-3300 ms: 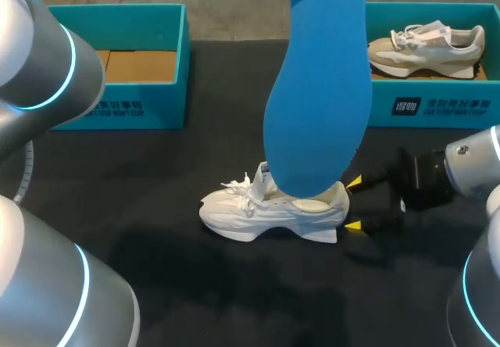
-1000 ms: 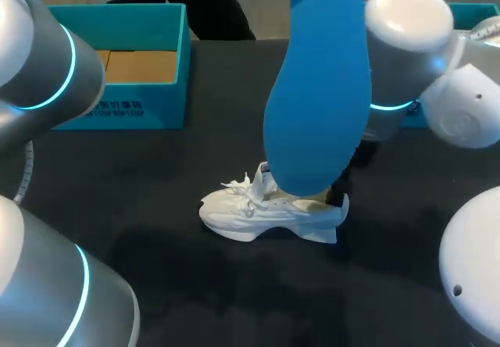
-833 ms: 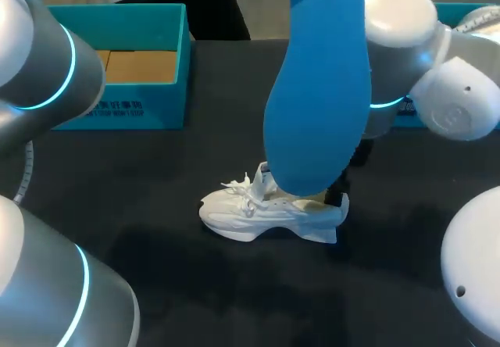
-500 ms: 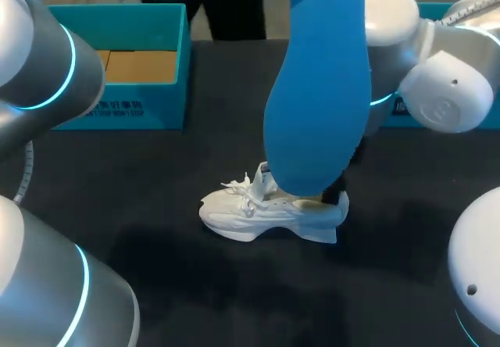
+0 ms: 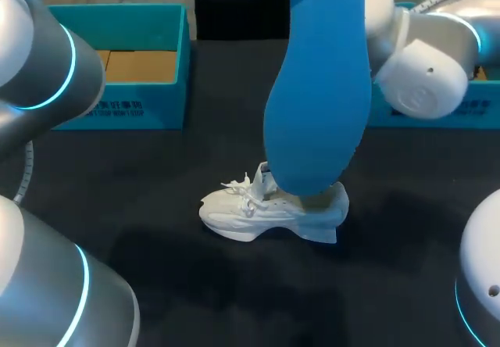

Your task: Take the shoe out of the shoebox, open the shoe tongue, remove and reinsert the insole, then place the shoe into the shoebox

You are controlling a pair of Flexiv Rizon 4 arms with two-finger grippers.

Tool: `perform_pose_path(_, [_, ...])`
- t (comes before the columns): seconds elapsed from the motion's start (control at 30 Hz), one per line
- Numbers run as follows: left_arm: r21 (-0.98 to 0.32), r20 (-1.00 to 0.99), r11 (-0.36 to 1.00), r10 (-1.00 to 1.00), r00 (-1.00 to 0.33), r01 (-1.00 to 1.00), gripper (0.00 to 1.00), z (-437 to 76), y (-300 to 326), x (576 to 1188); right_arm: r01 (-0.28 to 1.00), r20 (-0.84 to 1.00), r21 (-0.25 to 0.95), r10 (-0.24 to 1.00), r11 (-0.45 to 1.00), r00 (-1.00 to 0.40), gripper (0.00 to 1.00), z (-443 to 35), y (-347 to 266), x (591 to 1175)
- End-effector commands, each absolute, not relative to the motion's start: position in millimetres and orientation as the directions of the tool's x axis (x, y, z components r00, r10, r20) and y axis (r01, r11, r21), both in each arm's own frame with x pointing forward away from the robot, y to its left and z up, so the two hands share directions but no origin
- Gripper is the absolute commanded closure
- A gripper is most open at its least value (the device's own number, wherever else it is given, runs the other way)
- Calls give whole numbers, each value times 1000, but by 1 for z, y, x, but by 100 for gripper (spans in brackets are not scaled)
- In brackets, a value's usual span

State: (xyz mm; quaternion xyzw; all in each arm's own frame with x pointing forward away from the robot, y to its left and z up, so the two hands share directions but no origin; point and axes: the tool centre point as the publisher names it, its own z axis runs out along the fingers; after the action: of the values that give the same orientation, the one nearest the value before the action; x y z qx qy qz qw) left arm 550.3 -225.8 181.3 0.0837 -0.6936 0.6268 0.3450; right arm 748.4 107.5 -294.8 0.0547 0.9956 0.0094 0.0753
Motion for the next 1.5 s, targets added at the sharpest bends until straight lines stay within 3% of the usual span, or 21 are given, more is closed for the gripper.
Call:
perform_pose_path(0.03, [-811, 584, 200, 315, -748, -549, 100, 181, -226, 550, 94, -123, 4, 94, 996, -988, 0, -313, 124, 766])
perform_pose_path(0.3, [-811, 584, 200, 315, -748, -549, 100, 181, -226, 550, 83, -99, 16, 85, 996, -991, 5, -327, 131, 772])
perform_pose_path(0.47, [-811, 584, 200, 315, -748, -549, 100, 181, -226, 550, 98, -86, 33, 100, 995, -991, 22, -343, 135, 776])
perform_pose_path(0.67, [-811, 584, 200, 315, -748, -549, 100, 181, -226, 550, 100, -76, 36, 103, 994, -992, 17, -353, 139, 774])
perform_pose_path(1.03, [-811, 584, 200, 315, -748, -549, 100, 181, -226, 550, 119, -40, 49, 121, 992, -992, 17, -378, 138, 773])
perform_pose_path(1.17, [-811, 584, 200, 315, -748, -549, 100, 181, -226, 550, 119, -26, 26, 120, 992, -992, 24, -384, 138, 776])
perform_pose_path(1.27, [-811, 584, 200, 315, -748, -549, 100, 181, -226, 550, 116, -21, 19, 116, 993, -993, 24, -391, 138, 777])
perform_pose_path(1.33, [-811, 584, 200, 315, -748, -549, 100, 181, -226, 550, 117, -14, 18, 117, 993, -993, 27, -394, 138, 776])
perform_pose_path(1.43, [-811, 584, 200, 315, -748, -549, 100, 181, -226, 550, 117, -8, 12, 117, 993, -993, 47, -397, 136, 777])
perform_pose_path(1.5, [-811, 584, 200, 315, -748, -549, 100, 181, -226, 550, 118, -6, 12, 118, 993, -993, 52, -398, 135, 778])
